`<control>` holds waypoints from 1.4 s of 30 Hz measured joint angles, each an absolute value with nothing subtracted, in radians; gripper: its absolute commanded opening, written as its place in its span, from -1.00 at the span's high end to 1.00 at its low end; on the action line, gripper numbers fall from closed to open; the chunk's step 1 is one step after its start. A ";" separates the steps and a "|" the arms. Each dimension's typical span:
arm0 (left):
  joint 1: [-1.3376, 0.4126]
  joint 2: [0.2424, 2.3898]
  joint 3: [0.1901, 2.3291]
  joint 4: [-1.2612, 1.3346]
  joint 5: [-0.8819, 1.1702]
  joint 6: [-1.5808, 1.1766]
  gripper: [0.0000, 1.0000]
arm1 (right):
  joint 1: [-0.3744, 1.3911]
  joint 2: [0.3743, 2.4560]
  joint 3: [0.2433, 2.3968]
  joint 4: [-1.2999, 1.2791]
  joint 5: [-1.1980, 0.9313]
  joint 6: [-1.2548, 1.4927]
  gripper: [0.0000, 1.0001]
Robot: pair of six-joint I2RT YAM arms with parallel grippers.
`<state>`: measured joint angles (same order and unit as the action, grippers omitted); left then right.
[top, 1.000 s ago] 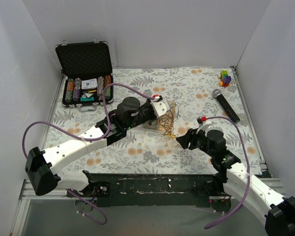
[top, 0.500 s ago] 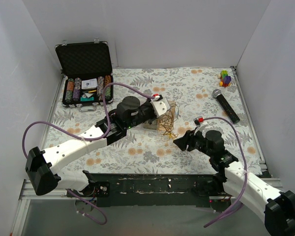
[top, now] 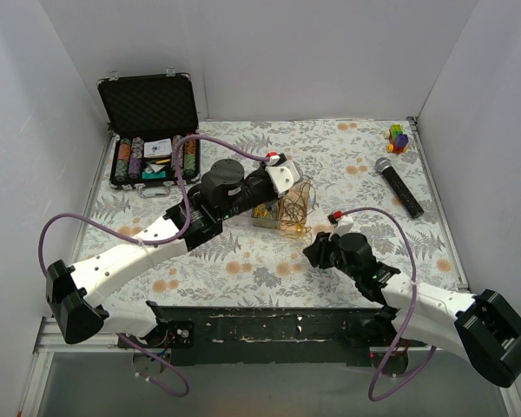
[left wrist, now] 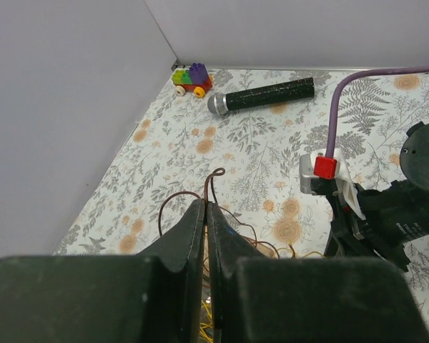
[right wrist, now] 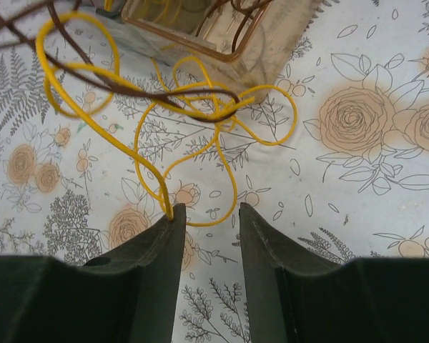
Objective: Untangle the cables
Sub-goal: Untie the cable.
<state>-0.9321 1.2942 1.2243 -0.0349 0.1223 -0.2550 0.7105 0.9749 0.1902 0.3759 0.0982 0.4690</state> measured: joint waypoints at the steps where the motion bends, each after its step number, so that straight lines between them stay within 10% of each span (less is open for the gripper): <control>1: -0.932 1.294 1.224 -0.044 0.125 -0.259 1.00 | 0.719 0.989 0.191 0.393 0.120 0.472 0.20; 20: -0.932 1.294 1.224 -0.076 0.168 -0.270 1.00 | 0.749 1.151 0.246 0.598 0.150 0.511 0.20; 30: -0.932 1.295 1.291 -0.118 0.212 -0.295 1.00 | 0.769 1.229 0.260 0.646 0.121 0.529 0.97; 42: -0.932 1.314 1.631 -0.267 0.368 -0.402 1.00 | 0.797 1.206 0.260 0.620 0.156 0.543 0.97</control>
<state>-0.9321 1.3144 1.6310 -0.2668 0.3683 -0.4019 0.7971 1.2060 0.2596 0.6205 0.1562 0.5430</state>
